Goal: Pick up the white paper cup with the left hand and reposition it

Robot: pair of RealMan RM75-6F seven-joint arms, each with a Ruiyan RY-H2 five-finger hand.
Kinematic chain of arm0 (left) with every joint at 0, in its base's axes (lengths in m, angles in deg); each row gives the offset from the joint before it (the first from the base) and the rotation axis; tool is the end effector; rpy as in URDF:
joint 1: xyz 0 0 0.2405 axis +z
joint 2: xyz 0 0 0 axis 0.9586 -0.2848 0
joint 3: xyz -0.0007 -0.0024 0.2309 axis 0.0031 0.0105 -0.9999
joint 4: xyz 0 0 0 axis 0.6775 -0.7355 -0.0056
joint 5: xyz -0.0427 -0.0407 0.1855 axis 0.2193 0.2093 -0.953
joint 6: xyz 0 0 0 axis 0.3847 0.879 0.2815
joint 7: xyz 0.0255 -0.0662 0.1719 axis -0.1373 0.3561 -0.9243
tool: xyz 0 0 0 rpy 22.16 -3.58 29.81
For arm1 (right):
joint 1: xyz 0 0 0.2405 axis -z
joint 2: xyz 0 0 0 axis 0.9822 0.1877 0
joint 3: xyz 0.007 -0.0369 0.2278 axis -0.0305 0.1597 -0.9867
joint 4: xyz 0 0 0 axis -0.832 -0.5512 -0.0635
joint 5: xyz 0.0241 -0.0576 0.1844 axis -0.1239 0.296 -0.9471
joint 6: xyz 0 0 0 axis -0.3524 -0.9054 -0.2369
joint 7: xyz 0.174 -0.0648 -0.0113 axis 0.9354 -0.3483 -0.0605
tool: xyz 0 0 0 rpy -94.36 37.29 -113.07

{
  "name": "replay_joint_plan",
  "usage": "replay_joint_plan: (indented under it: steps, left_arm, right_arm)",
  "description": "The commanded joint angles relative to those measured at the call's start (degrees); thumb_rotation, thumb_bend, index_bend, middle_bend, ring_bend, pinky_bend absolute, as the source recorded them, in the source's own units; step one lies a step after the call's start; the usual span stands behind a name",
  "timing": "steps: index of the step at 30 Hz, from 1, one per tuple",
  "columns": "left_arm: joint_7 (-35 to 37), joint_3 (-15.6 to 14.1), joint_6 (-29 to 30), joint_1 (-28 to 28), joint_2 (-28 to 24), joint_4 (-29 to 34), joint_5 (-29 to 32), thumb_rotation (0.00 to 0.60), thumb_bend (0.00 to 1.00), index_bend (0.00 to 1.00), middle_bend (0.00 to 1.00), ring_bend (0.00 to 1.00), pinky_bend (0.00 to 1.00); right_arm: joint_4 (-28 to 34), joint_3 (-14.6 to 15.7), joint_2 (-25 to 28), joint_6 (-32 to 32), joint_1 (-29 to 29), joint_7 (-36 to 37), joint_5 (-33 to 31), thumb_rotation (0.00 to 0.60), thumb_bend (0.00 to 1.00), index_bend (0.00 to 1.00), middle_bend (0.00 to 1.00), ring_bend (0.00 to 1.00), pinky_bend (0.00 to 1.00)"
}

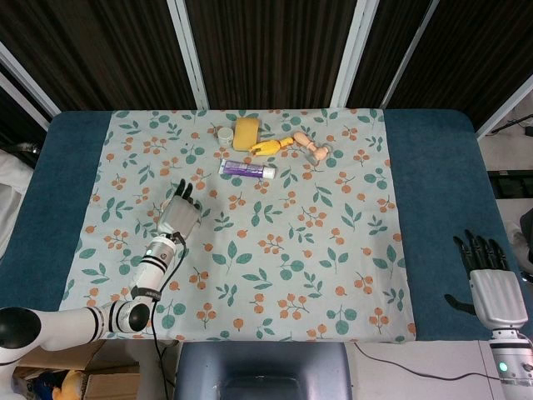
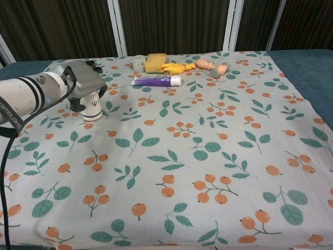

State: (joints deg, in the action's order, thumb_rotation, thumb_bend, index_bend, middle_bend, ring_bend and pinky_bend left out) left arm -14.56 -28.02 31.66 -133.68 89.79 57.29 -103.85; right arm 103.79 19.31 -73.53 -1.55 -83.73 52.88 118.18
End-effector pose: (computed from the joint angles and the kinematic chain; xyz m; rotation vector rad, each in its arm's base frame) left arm -0.1232 0.4215 -0.0184 -1.9473 -0.2279 -0.2210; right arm -0.2913 -0.2201 0.1574 1.4168 -0.8106 0.6948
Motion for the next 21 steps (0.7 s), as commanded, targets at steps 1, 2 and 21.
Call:
replay_joint_plan:
  steps: [1,2,21]
  left_arm:
    - [17.2,4.8,-1.5,3.4,-3.2,5.0,-5.3,0.600,0.37,0.41,0.34,0.03,0.00]
    - [20.9,5.8,-2.2,4.2,-3.9,5.7,-5.9,0.600,0.37,0.41,0.34,0.03,0.00]
    - [84.0,14.7,-13.7,17.8,1.3,-2.8,-24.9,0.600,0.36,0.41,0.36,0.01,0.00]
  right_arm:
    - [0.0,-0.1,0.1,0.0,0.0,0.0,0.0,0.600,0.24,0.00,0.00,0.00,0.00]
    - [0.1,-0.1,0.2,0.0,-0.1,0.1,-0.1,0.600,0.24,0.00,0.00,0.00,0.00]
    - [1.1,-0.1,-0.1,1.3,-1.0,-0.9,-0.5,0.600,0.24,0.00,0.00,0.00,0.00]
